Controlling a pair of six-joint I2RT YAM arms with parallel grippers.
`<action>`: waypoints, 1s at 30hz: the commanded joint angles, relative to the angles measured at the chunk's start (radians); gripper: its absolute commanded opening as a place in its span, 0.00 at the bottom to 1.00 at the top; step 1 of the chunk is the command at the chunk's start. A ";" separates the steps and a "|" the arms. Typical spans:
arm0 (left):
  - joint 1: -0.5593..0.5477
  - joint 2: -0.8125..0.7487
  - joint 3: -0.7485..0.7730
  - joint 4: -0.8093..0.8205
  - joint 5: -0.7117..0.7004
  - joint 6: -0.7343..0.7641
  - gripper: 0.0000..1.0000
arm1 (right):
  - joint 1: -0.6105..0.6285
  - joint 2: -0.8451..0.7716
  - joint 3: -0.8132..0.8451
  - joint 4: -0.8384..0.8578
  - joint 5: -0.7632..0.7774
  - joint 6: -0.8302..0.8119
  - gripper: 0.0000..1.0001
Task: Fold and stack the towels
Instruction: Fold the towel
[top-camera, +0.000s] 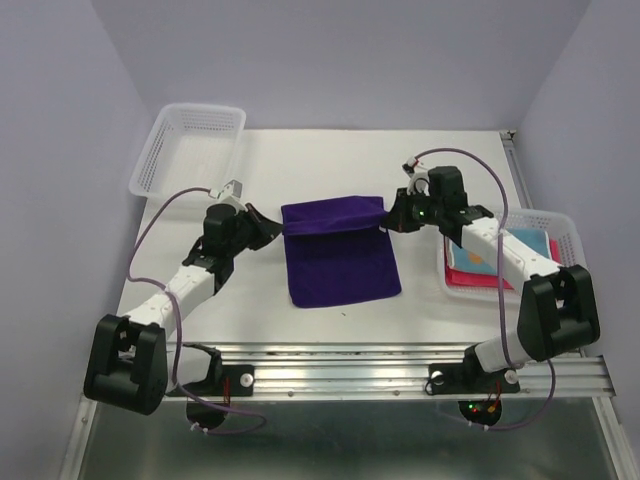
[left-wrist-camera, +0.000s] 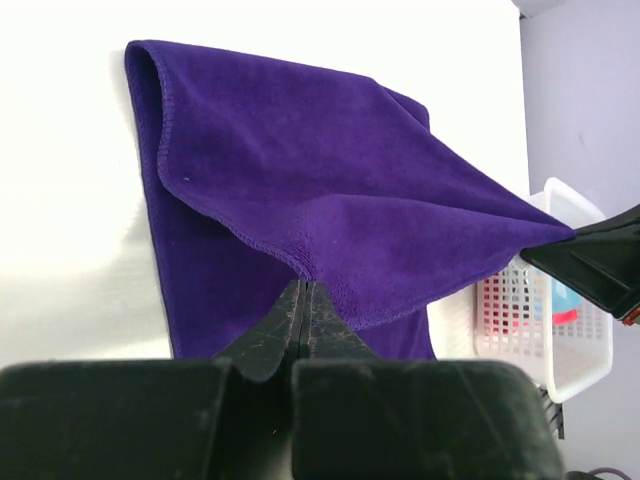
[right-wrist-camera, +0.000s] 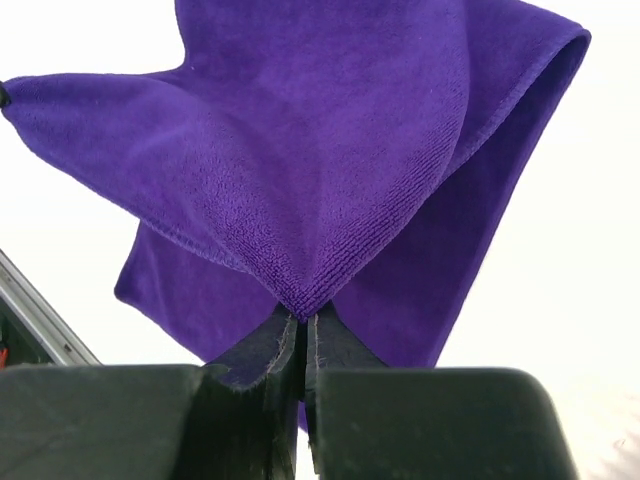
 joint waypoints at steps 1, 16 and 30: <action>-0.017 -0.084 -0.047 -0.003 -0.018 -0.011 0.00 | 0.009 -0.101 -0.065 0.017 0.021 0.015 0.01; -0.080 -0.250 -0.159 -0.095 -0.044 -0.038 0.00 | 0.025 -0.239 -0.301 0.036 0.014 0.087 0.02; -0.120 -0.309 -0.329 -0.092 -0.032 -0.052 0.00 | 0.062 -0.186 -0.421 0.026 0.023 0.124 0.06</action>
